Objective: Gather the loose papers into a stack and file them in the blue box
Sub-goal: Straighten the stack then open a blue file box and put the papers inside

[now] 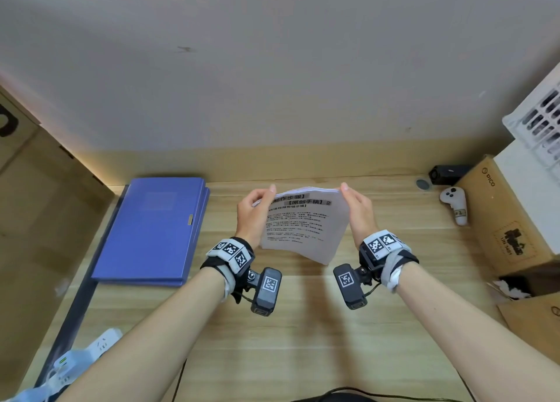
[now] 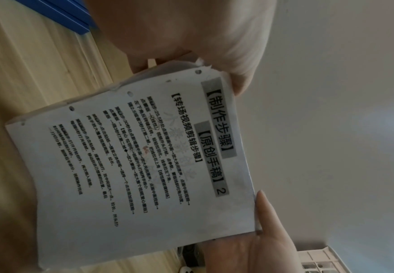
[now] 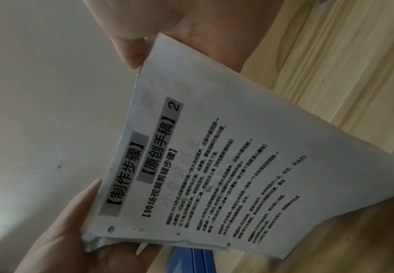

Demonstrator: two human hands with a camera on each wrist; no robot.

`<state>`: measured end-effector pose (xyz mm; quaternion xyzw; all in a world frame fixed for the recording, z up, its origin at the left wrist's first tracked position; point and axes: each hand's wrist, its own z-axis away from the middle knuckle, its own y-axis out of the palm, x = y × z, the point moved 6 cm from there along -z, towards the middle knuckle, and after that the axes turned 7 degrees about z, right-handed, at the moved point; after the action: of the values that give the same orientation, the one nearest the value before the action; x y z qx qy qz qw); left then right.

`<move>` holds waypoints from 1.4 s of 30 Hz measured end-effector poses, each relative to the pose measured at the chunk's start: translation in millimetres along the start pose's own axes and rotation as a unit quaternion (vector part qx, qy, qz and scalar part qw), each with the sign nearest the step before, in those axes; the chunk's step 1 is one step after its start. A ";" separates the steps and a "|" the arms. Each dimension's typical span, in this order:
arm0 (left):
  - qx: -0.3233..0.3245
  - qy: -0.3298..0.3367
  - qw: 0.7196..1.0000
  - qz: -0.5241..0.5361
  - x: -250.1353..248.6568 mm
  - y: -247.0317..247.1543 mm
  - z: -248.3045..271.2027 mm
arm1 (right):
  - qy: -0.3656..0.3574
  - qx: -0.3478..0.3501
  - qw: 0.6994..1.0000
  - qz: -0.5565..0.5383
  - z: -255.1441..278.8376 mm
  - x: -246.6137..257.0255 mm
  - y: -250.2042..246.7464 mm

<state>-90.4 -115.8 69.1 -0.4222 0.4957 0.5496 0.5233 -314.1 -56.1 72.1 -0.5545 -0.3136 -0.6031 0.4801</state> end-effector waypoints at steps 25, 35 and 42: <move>0.103 0.051 0.993 -0.029 -12.9 18.8 9.0 | -0.094 0.032 0.995 0.009 -12.8 8.1 -27.0; 0.110 -0.020 0.993 -0.032 38.8 34.8 42.7 | 0.014 0.042 0.999 -0.007 8.8 -46.3 -48.2; 0.083 -0.152 0.982 -0.076 87.2 39.6 24.5 | 0.095 -0.005 0.995 0.018 -23.1 -81.0 -70.3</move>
<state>-136.7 -76.4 -8.8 -0.3252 0.4210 0.5231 0.6659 -393.9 -34.3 0.1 -0.5025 -0.2535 -0.6462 0.5154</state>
